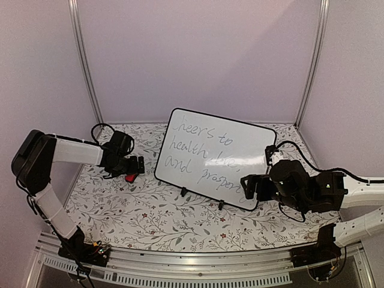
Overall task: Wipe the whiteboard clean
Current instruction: Pick up the whiteboard eraser from the center of the board.
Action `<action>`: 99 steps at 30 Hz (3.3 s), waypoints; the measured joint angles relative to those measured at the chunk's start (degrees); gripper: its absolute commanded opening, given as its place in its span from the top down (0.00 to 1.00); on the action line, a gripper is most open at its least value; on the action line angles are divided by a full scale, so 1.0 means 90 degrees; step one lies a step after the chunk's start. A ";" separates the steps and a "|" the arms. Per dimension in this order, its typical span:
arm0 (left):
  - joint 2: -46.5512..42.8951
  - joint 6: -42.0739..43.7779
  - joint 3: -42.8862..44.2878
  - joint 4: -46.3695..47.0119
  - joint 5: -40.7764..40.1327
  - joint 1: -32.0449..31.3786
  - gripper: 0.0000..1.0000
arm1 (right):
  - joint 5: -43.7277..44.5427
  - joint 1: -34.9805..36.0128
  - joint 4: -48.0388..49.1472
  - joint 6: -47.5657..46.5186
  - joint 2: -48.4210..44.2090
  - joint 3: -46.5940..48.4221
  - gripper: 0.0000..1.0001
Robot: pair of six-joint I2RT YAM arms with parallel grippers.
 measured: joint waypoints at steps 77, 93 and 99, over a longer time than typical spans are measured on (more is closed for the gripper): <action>-0.1263 -0.0187 -0.0019 -0.0345 -0.0891 -0.1214 0.79 | -0.0192 0.0000 0.0092 0.0117 0.0313 -0.0027 0.01; -0.2543 -0.0228 0.0058 -0.0913 -0.0527 -0.1916 0.79 | -0.0333 0.0000 -0.0085 0.0631 0.0697 -0.0058 0.01; -0.3011 -0.0233 0.0032 -0.0918 -0.0338 -0.2052 0.78 | -0.0330 0.0000 -0.0080 0.1022 0.1110 -0.0231 0.01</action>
